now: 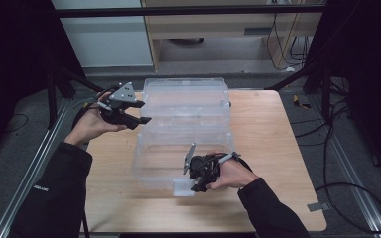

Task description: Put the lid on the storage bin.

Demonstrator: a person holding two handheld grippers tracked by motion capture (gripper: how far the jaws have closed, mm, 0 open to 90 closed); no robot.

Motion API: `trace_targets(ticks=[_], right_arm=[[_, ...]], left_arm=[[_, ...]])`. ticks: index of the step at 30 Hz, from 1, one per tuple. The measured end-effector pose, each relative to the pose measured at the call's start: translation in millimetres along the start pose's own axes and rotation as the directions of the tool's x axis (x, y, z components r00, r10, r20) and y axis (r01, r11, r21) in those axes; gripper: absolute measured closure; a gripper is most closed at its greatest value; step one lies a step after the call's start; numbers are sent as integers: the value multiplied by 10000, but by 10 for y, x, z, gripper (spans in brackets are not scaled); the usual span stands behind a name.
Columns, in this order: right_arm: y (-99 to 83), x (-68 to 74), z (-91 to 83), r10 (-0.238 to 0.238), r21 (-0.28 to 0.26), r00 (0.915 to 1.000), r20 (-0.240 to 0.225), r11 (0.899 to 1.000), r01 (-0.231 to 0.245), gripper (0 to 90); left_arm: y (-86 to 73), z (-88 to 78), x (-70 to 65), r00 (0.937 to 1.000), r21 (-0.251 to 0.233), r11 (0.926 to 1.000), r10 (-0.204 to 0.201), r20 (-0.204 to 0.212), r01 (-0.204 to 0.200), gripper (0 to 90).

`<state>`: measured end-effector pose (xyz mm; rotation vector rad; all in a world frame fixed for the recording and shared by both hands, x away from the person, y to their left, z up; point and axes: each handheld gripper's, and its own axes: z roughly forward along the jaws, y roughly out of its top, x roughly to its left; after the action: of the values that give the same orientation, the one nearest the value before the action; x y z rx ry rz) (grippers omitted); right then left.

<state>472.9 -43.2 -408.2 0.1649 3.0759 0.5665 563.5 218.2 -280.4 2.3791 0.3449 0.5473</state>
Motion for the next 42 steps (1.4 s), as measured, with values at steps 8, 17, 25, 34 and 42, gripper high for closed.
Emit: trace_targets(ticks=[8, 17, 25, 34, 42], right_arm=[[0, -1, 1, -72, 19, 10000, 27, 10000, 72, 621], [3, 2, 1, -53, 40, 10000, -10, 10000, 53, 621], [7, 6, 5, -42, 76, 10000, 43, 10000, 42, 619], [8, 6, 5, -24, 73, 10000, 9, 10000, 24, 619], [6, 2, 7, -157, 49, 9999, 30, 9999, 157, 620]], left_arm=[[107, 73, 57, 9980, 609, 9961, 632, 36, -633, 418], [247, 151, 95, 9878, 1279, 9797, 1502, 417, -1544, 421], [321, 285, 92, 9746, 1634, 9608, 2201, 407, -2238, 432], [389, 459, 67, 9612, 1919, 9419, 2717, 468, -2756, 465], [416, 594, 43, 9483, 2148, 9240, 3140, 454, -3163, 512]])
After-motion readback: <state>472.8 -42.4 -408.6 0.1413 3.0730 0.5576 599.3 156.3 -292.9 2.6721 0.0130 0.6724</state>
